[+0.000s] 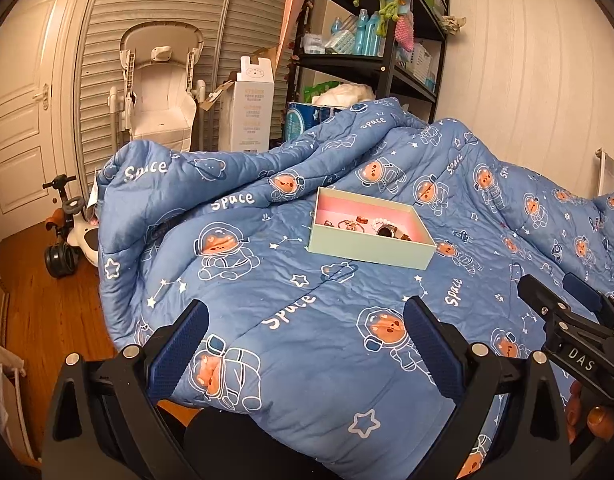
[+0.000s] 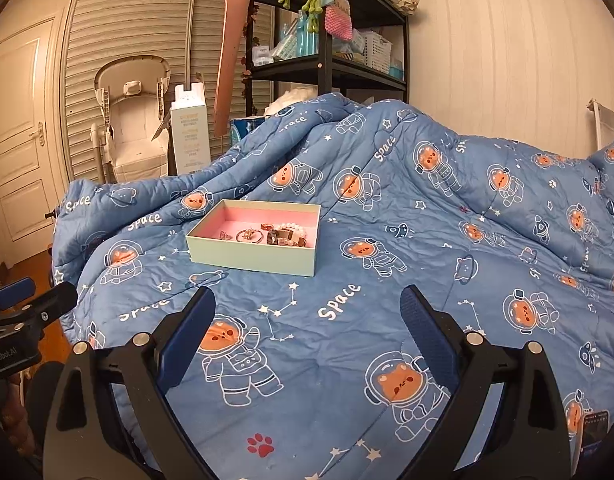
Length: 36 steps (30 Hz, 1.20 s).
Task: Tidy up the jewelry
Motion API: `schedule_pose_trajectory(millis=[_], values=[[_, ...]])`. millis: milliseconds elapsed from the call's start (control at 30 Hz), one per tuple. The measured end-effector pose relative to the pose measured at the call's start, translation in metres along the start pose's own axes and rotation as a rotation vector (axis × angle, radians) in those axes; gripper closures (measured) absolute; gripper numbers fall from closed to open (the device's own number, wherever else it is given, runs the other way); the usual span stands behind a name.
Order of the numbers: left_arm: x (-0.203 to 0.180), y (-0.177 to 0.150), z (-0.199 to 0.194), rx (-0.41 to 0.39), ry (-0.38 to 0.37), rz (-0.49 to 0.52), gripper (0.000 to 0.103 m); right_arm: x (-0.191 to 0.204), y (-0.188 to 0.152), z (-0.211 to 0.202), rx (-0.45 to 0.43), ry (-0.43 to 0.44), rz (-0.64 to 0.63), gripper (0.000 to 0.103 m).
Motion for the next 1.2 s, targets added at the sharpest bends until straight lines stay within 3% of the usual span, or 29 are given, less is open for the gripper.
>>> schedule_pose_trajectory(millis=[1200], values=[[0.0019,-0.0045,0.0038,0.003,0.012,-0.008,0.007,0.0067,-0.0061,0.0065,0.028,0.019,-0.014,0.011]])
Point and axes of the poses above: each gripper's, at about its wrist camera, not at the fingertips, and z roughly the way its jaws point, x to its left, y to its top, the point moved 5 cm from there along z, roughly the way its jaws point, and after that the axes turned 11 degrees about x, right-handed, at the moved point
